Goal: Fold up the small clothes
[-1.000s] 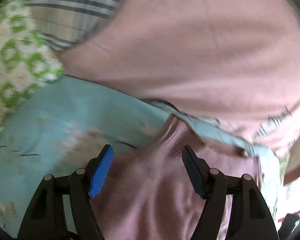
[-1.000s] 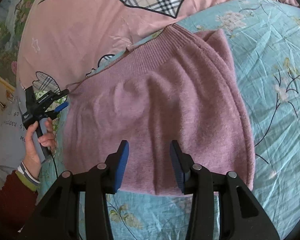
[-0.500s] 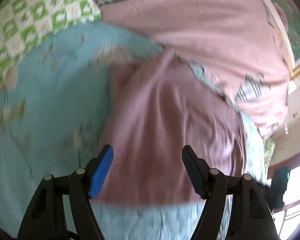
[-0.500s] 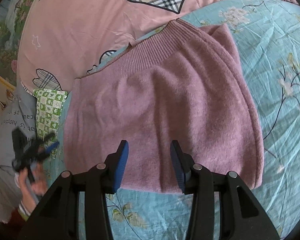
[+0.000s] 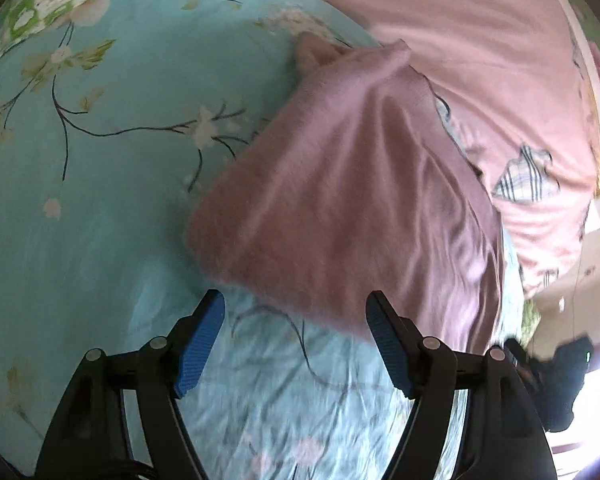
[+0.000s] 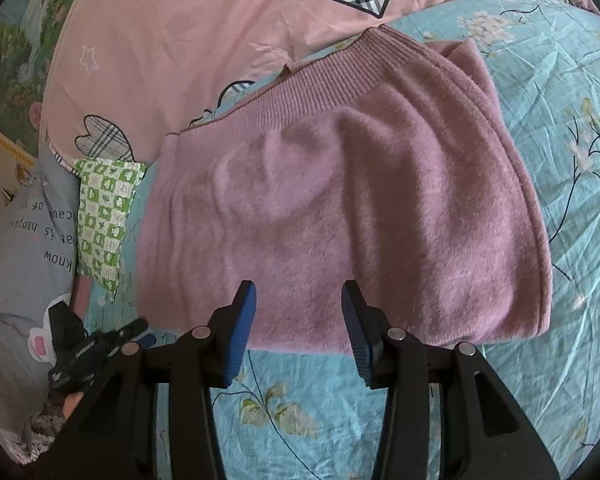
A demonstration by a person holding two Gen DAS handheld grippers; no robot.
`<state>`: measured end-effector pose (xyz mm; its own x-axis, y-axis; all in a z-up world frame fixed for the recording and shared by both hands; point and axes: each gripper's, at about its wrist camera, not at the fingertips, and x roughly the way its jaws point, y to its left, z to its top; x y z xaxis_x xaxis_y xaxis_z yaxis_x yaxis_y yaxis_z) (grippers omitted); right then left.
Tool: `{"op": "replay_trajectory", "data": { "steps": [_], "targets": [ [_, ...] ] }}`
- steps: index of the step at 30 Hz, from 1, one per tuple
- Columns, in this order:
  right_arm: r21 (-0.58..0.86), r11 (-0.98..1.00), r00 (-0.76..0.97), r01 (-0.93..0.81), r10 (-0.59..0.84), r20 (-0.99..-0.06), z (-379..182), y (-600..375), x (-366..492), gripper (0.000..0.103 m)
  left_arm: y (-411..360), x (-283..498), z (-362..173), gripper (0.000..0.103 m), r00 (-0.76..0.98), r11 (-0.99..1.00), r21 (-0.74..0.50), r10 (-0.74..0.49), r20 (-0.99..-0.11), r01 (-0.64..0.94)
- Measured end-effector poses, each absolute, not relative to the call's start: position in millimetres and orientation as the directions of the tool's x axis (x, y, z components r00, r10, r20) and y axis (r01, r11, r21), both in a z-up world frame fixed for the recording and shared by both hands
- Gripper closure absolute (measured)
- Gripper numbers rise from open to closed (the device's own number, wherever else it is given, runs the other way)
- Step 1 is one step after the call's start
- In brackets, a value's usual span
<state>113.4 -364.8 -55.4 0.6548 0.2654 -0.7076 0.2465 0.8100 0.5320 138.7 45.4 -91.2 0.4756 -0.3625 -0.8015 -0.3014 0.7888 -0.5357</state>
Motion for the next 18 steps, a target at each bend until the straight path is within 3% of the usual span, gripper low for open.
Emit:
{"op": "replay_trajectory", "data": {
  "steps": [6,11,13,14,15,18],
  "targets": [
    [0.535,0.804,0.651,0.261,0.262,-0.712,-57,-371,109,0.056,56,156,-105,0.029,0.556,0.689,-0.597,-0.33,-0.763,-0.411],
    [0.536,0.801,0.658,0.265,0.256,-0.708,-55,-378,107,0.056,54,169,-102,0.03,0.581,0.693,-0.571,-0.265,-0.77,-0.44],
    [0.54,0.798,0.661,0.268,0.256,-0.706,-55,-382,107,0.056,50,176,-98,0.051,0.582,0.72,-0.552,-0.253,-0.773,-0.421],
    [0.542,0.796,0.661,0.268,0.258,-0.704,-56,-383,107,0.056,48,181,-96,0.069,0.581,0.737,-0.549,-0.263,-0.77,-0.394],
    [0.544,0.796,0.662,0.267,0.258,-0.703,-56,-384,107,0.056,44,186,-92,0.08,0.579,0.75,-0.542,-0.264,-0.771,-0.379],
    [0.548,0.794,0.669,0.264,0.258,-0.697,-55,-388,106,0.056,31,189,-73,0.085,0.591,0.806,-0.496,-0.239,-0.771,-0.322]
  ]
}}
